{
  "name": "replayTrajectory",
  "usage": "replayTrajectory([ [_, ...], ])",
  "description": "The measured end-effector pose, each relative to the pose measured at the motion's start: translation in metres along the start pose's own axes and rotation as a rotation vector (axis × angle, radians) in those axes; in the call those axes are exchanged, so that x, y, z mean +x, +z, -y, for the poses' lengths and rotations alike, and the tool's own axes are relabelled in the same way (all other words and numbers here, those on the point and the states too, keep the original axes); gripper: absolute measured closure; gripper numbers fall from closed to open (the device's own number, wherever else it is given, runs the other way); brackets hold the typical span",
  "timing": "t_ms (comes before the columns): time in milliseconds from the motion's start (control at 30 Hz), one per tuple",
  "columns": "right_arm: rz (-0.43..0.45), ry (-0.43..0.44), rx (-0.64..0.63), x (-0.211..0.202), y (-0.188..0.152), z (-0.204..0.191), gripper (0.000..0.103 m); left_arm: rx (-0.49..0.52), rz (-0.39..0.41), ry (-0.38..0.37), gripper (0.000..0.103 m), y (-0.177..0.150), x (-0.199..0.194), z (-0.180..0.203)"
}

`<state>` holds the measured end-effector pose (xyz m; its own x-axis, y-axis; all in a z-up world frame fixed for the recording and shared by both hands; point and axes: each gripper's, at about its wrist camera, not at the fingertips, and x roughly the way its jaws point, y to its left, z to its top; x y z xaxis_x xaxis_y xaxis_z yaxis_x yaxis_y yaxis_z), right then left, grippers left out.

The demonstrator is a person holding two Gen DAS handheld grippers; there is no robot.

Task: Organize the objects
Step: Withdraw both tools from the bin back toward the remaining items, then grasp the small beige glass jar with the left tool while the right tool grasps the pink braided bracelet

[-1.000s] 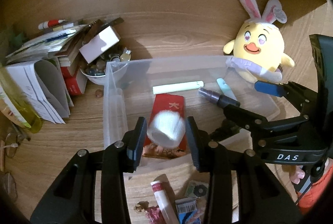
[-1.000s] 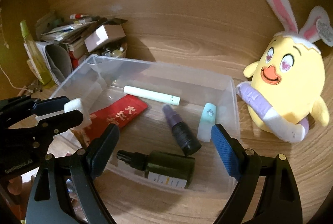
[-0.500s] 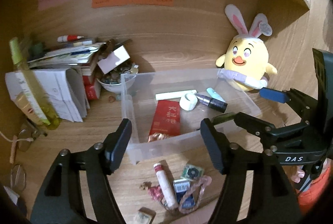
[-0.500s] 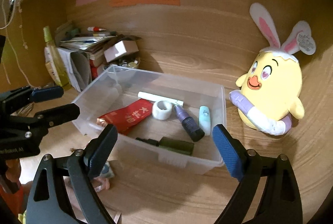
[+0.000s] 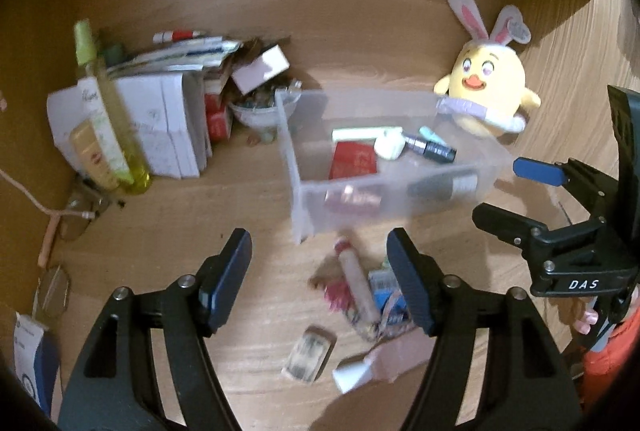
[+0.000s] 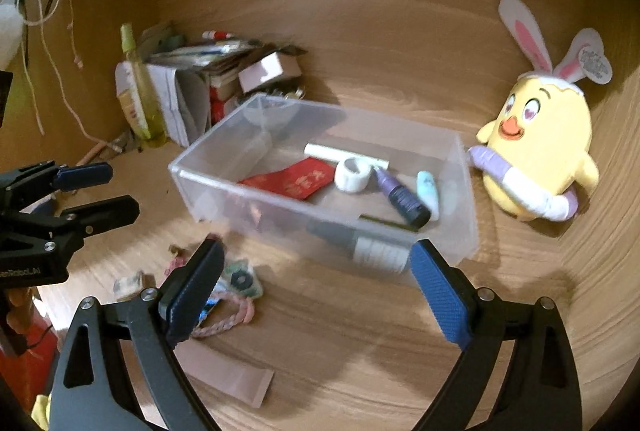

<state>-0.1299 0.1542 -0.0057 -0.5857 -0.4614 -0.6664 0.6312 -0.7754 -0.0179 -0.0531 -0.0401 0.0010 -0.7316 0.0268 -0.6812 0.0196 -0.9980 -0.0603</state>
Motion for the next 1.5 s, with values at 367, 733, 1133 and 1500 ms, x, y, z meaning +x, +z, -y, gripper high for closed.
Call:
replayTrajectory([
  [367,-0.064,0.033,-0.033,0.018,-0.023,-0.021,0.011,-0.026,-0.089,-0.016,0.033,-0.041,0.008,-0.014],
  [733,-0.145,0.091,-0.024,0.036,-0.036,-0.024,0.033,-0.084,-0.180,-0.060,0.048,-0.066,0.021,-0.029],
  [1133,-0.196,0.126,-0.006,0.057,-0.039,-0.028,0.067,-0.035,-0.191,-0.054,0.062,-0.073,0.024,-0.025],
  [1500,-0.180,0.139,0.019,0.053,-0.040,-0.026,0.092,-0.032,-0.179,-0.061,0.079,-0.071,0.026,-0.021],
])
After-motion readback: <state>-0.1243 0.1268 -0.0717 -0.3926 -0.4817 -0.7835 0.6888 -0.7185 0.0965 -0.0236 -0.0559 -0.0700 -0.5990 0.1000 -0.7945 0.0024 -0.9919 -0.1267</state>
